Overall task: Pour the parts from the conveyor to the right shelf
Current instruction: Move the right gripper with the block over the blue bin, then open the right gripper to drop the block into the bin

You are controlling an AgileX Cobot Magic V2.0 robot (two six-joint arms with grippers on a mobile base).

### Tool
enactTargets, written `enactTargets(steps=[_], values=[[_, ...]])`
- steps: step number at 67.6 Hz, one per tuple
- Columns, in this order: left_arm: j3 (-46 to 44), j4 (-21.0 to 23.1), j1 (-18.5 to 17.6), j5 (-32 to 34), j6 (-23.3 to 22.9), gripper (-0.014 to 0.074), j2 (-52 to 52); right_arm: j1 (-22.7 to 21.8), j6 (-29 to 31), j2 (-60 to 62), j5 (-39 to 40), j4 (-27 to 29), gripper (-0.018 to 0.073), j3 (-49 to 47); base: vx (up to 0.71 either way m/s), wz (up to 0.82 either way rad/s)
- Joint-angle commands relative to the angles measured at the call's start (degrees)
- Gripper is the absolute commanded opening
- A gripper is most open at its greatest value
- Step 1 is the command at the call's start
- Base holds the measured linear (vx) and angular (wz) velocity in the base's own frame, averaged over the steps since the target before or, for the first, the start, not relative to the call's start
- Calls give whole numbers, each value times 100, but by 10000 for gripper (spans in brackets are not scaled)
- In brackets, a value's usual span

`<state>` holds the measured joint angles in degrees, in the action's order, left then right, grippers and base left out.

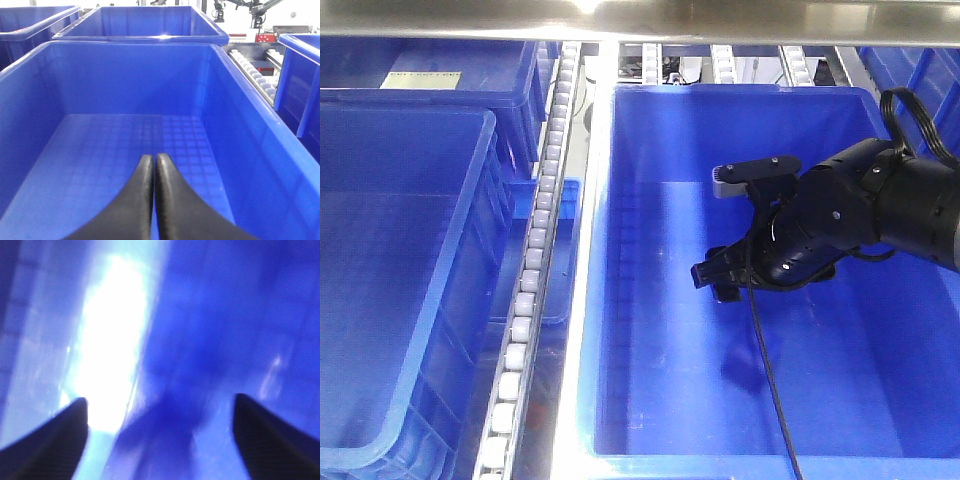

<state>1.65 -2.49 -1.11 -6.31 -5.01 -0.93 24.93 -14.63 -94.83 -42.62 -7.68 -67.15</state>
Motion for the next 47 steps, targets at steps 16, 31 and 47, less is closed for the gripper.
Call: enactTargets(steps=[16,31,47], values=[[169,41,-11,394,-4,-6,-77,-1,56,968,646,-383,578,-160,0,0],[169,41,-11,394,-4,-6,-77,-1,80,1694,1180,-517,571,229,0,0],[169,41,-11,394,-4,-6,-77,-1,33,3055,2798,-439,571,1934,0,0]])
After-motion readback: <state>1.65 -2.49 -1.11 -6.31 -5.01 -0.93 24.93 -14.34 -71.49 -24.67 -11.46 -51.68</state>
